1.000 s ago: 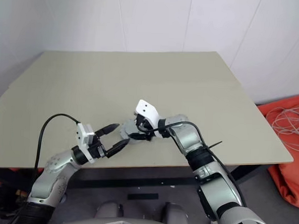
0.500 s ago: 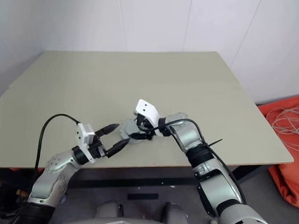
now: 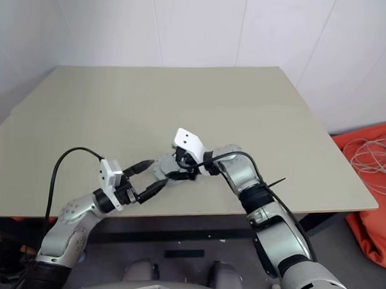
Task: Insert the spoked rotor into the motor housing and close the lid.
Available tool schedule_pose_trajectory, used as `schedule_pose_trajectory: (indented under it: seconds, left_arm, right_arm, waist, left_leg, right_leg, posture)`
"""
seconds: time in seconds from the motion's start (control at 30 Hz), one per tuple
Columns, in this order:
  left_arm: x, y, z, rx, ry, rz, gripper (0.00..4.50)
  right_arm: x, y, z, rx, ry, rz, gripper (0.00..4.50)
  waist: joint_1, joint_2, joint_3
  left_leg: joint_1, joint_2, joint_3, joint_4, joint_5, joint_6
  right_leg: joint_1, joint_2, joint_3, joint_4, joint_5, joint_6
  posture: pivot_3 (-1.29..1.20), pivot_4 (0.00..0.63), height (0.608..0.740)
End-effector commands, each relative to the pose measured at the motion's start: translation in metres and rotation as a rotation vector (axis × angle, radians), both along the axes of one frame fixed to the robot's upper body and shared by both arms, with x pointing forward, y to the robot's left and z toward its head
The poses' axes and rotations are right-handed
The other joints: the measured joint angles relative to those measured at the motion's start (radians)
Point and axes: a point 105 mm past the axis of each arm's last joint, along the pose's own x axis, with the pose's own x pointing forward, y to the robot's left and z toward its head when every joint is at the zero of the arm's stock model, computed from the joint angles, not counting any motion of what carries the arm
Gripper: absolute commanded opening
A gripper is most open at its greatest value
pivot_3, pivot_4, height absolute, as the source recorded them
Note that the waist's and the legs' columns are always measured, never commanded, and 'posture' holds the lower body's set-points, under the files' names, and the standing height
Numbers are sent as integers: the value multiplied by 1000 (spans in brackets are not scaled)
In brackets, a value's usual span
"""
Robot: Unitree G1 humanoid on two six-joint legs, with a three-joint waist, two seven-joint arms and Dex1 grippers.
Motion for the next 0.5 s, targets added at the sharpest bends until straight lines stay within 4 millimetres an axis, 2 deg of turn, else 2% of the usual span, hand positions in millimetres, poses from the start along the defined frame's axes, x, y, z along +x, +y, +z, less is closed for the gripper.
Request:
schedule_pose_trajectory:
  seconds: [0.03, 0.5]
  left_arm:
    - [-1, -4, 13, -11, -46, -15, 4500]
    - [0, -4, 12, -11, -45, -17, 4500]
  right_arm:
    - [-1, 4, -3, -28, 4, 40, 3197]
    - [0, -3, -8, -62, 20, 71, 3197]
  waist:
    - [0, 0, 0]
    - [0, 0, 0]
  left_leg:
    - [0, 0, 0, 0, 0, 0]
    - [1, 0, 0, 0, 0, 0]
  right_leg:
    - [0, 0, 0, 0, 0, 0]
    - [0, 0, 0, 1, 0, 0]
  posture:
    - [0, 0, 740]
    - [0, 0, 740]
